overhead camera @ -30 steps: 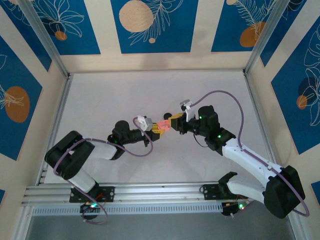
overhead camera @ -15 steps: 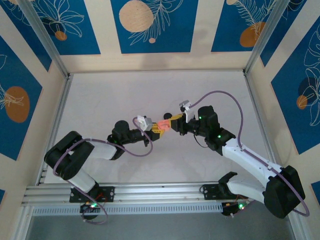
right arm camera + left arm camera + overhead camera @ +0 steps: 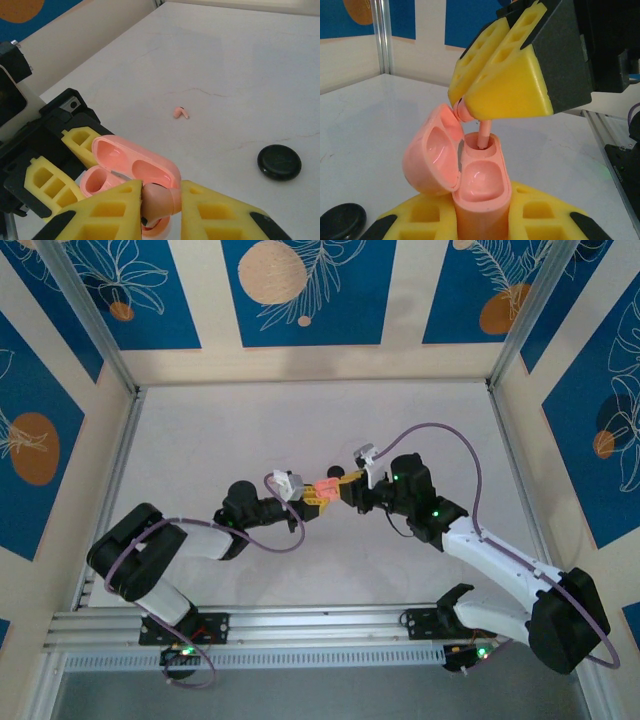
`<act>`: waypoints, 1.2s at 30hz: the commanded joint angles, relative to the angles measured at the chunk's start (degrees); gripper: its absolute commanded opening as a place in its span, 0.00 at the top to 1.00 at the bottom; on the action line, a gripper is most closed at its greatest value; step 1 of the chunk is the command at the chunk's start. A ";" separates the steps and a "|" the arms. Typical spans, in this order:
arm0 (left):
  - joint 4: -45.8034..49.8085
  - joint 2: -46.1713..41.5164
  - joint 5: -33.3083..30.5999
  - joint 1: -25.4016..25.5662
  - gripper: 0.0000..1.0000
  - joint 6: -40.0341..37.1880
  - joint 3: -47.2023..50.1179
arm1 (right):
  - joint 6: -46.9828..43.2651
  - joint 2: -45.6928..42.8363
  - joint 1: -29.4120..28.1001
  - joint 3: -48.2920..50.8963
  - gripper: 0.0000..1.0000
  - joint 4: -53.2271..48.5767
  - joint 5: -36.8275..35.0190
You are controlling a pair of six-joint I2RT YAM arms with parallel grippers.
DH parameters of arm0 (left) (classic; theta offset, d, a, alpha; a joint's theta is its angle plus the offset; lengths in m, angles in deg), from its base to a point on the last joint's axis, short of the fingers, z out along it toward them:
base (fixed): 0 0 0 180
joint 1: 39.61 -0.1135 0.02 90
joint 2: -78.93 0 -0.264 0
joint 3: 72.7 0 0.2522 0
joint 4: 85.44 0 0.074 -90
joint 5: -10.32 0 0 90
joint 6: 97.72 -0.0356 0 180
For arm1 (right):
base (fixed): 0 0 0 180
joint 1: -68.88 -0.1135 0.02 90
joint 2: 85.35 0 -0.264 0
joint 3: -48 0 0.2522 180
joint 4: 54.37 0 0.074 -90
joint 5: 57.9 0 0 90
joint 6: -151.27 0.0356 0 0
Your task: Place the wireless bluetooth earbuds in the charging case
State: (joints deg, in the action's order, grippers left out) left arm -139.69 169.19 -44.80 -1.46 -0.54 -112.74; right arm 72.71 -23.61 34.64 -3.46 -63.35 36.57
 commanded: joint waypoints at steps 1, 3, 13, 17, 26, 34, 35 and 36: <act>-2.56 -2.53 1.12 0.34 0.89 0.07 -0.35 | -2.33 0.66 -0.91 -0.14 0.79 -2.59 -1.47; -2.12 -2.88 1.04 0.29 0.89 -0.22 -0.35 | -2.56 1.08 -1.31 -0.40 0.78 -3.56 -1.42; -1.07 -3.51 1.17 0.34 0.89 -0.94 -0.44 | -2.05 1.91 -1.66 -1.52 0.70 -5.04 2.11; -1.07 -3.47 1.33 0.34 0.89 -1.03 -0.35 | -1.55 0.23 -0.86 -2.07 0.57 -4.97 4.27; -1.06 -3.43 1.69 0.29 0.89 -1.20 -0.26 | 1.48 -5.75 4.25 -2.68 0.39 -5.15 12.24; -2.69 -3.00 4.01 0.28 0.89 -0.61 -0.25 | 3.20 -5.04 11.71 -5.65 0.39 -8.88 25.93; -2.97 -3.01 4.28 0.29 0.89 -0.37 -0.26 | 3.19 -4.29 12.57 -6.23 0.39 -9.94 27.41; -3.24 -2.92 4.37 0.34 0.89 -0.28 -0.30 | 3.15 -3.28 13.46 -6.78 0.40 -10.80 28.96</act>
State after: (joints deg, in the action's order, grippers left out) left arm -139.05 167.05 -42.86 -1.46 -0.71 -112.72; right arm 75.12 -28.62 46.33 -7.78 -70.52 57.36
